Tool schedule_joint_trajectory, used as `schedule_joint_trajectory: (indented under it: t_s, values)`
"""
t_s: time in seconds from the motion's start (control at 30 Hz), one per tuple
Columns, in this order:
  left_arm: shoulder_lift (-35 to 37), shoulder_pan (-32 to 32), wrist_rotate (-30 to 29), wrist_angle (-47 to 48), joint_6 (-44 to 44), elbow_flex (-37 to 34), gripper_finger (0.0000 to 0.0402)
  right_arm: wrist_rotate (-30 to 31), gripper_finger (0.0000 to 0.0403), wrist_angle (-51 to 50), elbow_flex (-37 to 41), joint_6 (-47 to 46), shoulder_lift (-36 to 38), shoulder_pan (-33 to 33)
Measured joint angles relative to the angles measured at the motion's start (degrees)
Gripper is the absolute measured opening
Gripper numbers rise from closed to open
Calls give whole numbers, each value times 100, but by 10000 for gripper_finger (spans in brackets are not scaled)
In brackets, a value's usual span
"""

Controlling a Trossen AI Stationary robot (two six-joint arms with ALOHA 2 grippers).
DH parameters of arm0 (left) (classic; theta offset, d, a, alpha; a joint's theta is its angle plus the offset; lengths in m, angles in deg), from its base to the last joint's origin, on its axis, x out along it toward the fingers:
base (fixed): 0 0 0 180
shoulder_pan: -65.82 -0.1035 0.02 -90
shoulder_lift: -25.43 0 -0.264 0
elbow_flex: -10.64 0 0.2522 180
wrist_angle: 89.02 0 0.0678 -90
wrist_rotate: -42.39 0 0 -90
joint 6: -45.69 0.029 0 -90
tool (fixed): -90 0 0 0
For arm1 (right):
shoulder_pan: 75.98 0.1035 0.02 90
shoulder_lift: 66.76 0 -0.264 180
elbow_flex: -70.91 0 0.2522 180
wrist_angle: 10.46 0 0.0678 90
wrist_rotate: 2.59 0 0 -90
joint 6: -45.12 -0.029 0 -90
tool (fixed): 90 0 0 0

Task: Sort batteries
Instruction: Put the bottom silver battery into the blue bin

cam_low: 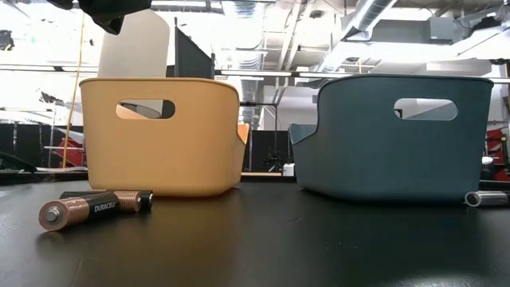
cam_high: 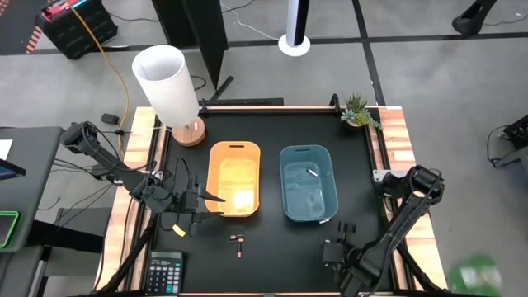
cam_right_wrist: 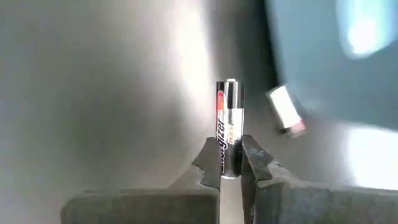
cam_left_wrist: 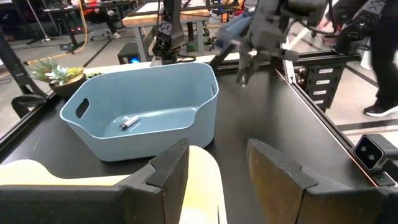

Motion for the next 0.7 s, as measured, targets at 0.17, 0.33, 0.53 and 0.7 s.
schedule_joint_trajectory:
  t_s: [0.17,0.33,0.53,0.7]
  values:
    - [0,-1,0,0,0,0,157,1074,27,-1279,-755,206,4,-233]
    - [0,-1,0,0,0,0,157,1629,29,-2184,-1175,427,45,-816]
    - [0,-1,0,9,0,0,157,1619,69,-1937,-1141,1245,118,-1733]
    - [0,1,3,14,-55,0,157,1580,177,-1915,-1141,1507,135,-2046]
